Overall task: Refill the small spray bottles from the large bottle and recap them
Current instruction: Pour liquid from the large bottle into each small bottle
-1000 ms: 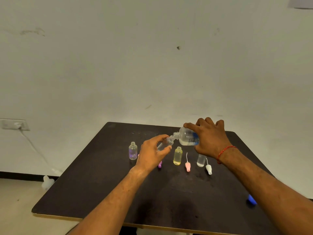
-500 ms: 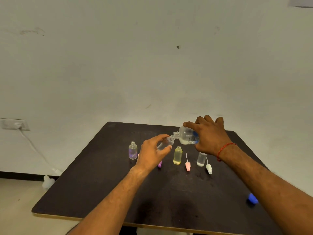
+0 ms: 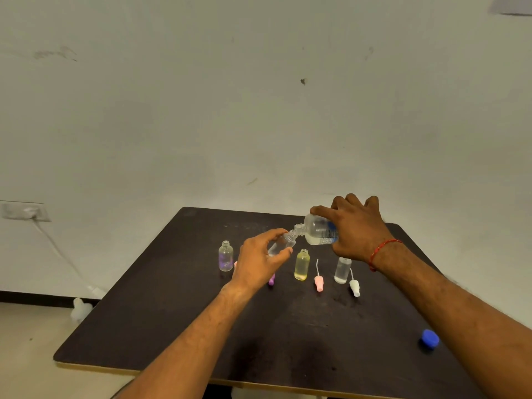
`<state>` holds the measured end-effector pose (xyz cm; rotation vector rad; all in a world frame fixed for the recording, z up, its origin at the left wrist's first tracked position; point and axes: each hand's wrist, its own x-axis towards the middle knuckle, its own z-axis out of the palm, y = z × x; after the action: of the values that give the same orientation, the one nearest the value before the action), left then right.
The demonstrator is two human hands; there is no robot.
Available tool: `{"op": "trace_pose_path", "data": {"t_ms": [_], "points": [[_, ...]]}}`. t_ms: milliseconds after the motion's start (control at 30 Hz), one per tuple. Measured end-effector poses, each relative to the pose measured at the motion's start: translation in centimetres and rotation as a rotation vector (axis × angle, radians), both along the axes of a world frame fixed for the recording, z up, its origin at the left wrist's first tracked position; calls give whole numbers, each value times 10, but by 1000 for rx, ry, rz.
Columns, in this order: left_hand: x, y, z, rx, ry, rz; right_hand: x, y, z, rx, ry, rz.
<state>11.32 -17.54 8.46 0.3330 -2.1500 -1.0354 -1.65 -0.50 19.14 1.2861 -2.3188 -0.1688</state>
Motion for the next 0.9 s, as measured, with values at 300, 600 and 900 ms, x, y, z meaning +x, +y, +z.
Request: {"op": "trace_pose_path", "data": {"t_ms": [300, 600, 900], "points": [[0, -1, 0, -7, -6, 6, 2, -1, 3, 12, 8, 5], [0, -3, -3, 10, 9, -1, 3, -2, 5, 20, 14, 4], [-1, -1, -3, 9, 25, -3, 4, -2, 6, 23, 2, 2]]}}
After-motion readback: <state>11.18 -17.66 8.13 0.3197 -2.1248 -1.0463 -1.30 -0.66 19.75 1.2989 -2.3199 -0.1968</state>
